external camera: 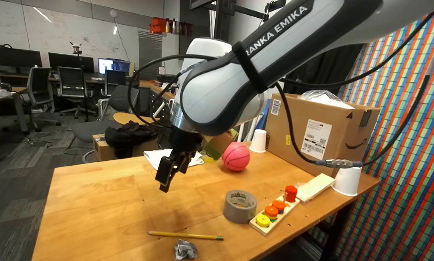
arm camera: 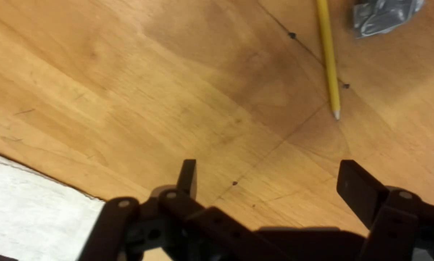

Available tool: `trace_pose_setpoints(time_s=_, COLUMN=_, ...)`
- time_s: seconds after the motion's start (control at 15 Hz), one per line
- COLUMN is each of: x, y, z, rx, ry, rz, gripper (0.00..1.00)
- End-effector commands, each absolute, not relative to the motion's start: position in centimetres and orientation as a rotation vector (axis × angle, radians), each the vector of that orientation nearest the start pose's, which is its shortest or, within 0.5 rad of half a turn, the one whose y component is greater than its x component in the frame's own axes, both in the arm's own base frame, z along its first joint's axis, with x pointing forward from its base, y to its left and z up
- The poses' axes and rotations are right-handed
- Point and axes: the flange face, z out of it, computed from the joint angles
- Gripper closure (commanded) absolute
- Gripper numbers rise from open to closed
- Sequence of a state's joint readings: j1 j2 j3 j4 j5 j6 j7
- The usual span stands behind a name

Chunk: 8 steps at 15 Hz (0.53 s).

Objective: Move the ball towards the box

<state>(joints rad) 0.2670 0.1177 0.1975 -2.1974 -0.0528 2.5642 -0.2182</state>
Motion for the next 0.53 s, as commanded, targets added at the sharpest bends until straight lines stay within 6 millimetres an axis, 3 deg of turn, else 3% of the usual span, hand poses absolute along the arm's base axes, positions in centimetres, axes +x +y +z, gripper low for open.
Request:
trace_pose_setpoints(time_s=0.0, x=54.6, y=23.6, z=36.2, rx=-2.936, ry=-1.106, rz=-0.358, gripper=0.0)
trace_pose_setpoints(time_s=0.47, x=58.6, y=16.6, z=34.0, rx=-3.029, ry=-1.049, rz=-0.274, gripper=0.0)
